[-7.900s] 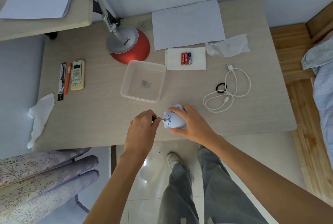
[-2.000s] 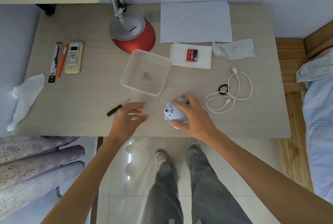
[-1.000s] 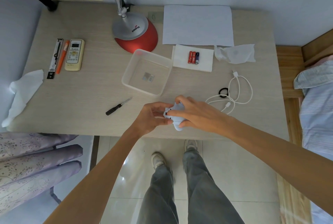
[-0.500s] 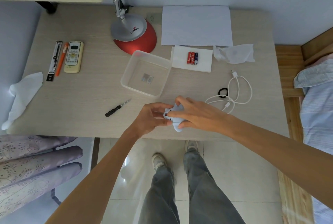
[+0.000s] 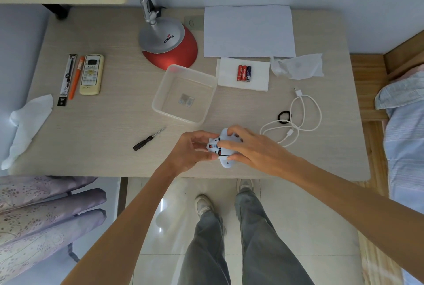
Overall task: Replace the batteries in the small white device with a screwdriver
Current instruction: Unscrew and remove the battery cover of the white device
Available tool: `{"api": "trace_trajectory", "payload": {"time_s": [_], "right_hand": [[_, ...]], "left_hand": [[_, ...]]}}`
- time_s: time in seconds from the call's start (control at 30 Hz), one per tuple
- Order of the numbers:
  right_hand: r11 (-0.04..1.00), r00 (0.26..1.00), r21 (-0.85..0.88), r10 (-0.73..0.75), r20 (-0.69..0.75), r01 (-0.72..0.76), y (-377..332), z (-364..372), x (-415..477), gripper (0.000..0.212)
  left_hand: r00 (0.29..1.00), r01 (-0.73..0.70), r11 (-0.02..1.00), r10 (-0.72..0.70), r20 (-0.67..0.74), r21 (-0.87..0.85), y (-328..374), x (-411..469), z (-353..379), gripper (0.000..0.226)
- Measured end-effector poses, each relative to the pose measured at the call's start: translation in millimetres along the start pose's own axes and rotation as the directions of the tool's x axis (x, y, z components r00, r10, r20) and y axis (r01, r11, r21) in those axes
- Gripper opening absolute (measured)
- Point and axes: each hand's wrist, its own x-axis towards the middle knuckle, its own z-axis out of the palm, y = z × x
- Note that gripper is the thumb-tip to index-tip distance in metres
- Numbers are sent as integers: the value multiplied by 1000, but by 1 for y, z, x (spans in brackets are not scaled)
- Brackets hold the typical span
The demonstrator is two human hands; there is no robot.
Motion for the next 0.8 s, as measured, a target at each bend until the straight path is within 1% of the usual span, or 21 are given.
{"api": "trace_trajectory", "payload": {"time_s": [0.07, 0.17, 0.23, 0.3, 0.37, 0.43, 0.5, 0.57, 0.63, 0.7, 0.8], "right_hand": [[1000, 999, -4, 4, -47, -4, -3, 6, -6, 46], [998, 991, 33, 52, -124, -49, -11, 15, -14, 51], [991, 981, 100, 103, -165, -87, -17, 18, -17, 53], [967, 956, 222, 176, -234, -123, -22, 14, -20, 52], [930, 899, 324, 282, -335, -171, -23, 5, -27, 50], [887, 803, 392, 412, -430, -245, -16, -4, -41, 53], [827, 692, 451, 541, -478, -336, 1, -7, -62, 54], [769, 608, 476, 633, -479, -426, 22, -5, -87, 53], [723, 563, 466, 690, -456, -509, 44, 3, -110, 53], [692, 535, 442, 722, -439, -571, 60, 10, -127, 54], [655, 506, 387, 751, -423, -649, 72, 19, -141, 63]], "left_hand": [[1000, -16, 1000, 16, -2, 21, 0, 0, 1, 55], [999, -38, 995, 38, 2, 92, 0, 0, 5, 60], [999, -38, 991, 40, -9, 128, 0, 0, 7, 62], [999, -42, 987, 46, -26, 158, -1, 1, 9, 61], [999, -32, 985, 38, -34, 171, -1, 2, 9, 61], [999, -15, 984, 23, -39, 175, -3, 2, 9, 62], [999, -9, 985, 17, -44, 169, -2, 1, 9, 61], [999, -7, 987, 15, -51, 161, -1, 1, 10, 60], [998, -1, 986, 11, -55, 165, 0, 1, 10, 60], [999, 0, 985, 9, -53, 170, -1, 1, 10, 60], [999, -4, 985, 13, -51, 171, -1, 1, 10, 61]]}}
